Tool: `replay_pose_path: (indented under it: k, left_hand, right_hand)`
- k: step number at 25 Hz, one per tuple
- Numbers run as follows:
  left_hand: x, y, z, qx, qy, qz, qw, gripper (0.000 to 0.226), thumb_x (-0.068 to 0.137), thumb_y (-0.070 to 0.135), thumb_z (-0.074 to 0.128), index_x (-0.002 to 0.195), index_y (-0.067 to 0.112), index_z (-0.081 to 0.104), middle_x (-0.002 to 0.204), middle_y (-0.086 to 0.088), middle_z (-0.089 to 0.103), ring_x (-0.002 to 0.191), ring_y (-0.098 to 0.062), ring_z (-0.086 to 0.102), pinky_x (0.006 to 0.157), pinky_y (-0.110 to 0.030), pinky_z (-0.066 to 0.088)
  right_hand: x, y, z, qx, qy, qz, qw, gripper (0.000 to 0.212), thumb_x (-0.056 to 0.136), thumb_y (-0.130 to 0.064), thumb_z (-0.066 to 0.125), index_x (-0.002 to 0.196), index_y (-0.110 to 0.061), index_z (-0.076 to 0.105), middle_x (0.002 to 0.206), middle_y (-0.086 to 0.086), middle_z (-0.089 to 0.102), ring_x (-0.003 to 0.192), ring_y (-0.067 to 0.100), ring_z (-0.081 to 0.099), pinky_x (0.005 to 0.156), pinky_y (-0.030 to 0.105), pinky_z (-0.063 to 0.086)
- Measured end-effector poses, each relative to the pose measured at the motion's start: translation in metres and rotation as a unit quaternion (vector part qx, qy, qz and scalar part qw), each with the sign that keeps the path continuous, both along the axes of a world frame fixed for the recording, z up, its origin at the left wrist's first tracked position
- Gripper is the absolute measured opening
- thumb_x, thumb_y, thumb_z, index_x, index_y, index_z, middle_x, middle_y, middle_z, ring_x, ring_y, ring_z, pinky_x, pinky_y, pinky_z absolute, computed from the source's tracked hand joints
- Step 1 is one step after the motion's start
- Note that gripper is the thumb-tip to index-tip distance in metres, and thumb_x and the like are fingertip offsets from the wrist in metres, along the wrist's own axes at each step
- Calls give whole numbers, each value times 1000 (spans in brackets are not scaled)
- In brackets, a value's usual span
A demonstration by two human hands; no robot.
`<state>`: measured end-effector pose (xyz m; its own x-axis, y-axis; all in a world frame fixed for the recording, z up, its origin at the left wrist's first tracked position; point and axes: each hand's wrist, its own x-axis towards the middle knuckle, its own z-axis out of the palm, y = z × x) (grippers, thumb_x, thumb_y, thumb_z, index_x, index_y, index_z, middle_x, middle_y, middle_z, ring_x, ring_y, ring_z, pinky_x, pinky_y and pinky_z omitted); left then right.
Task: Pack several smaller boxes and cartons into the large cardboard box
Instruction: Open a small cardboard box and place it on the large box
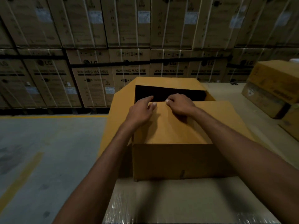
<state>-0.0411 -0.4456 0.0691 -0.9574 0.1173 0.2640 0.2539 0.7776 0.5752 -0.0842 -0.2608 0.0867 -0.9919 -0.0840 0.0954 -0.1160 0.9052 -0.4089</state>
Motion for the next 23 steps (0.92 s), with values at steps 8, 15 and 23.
replay_pose_path:
  k: [8, 15, 23]
  left_hand:
    - [26, 27, 107, -64, 189, 59, 978, 25, 103, 40, 53, 117, 26, 68, 110, 3, 67, 103, -16, 62, 82, -35, 54]
    - [128, 50, 167, -119, -47, 4, 992, 23, 100, 41, 60, 100, 21, 71, 90, 4, 67, 79, -9, 63, 59, -24, 44]
    - [156, 71, 86, -187, -273, -5, 944, 66, 87, 33, 78, 144, 38, 47, 141, 7, 54, 121, -22, 58, 88, -41, 57]
  right_hand:
    - [69, 40, 107, 36, 132, 91, 986, 20, 104, -46, 54, 107, -31, 67, 97, -10, 64, 90, 6, 61, 80, 28, 50]
    - [182, 78, 152, 2, -95, 213, 972, 57, 102, -57, 43, 115, -9, 73, 119, 24, 69, 109, 47, 64, 94, 63, 53]
    - [217, 100, 65, 135, -237, 297, 915, 58, 102, -69, 34, 154, -44, 38, 160, -11, 41, 145, 16, 39, 117, 43, 33]
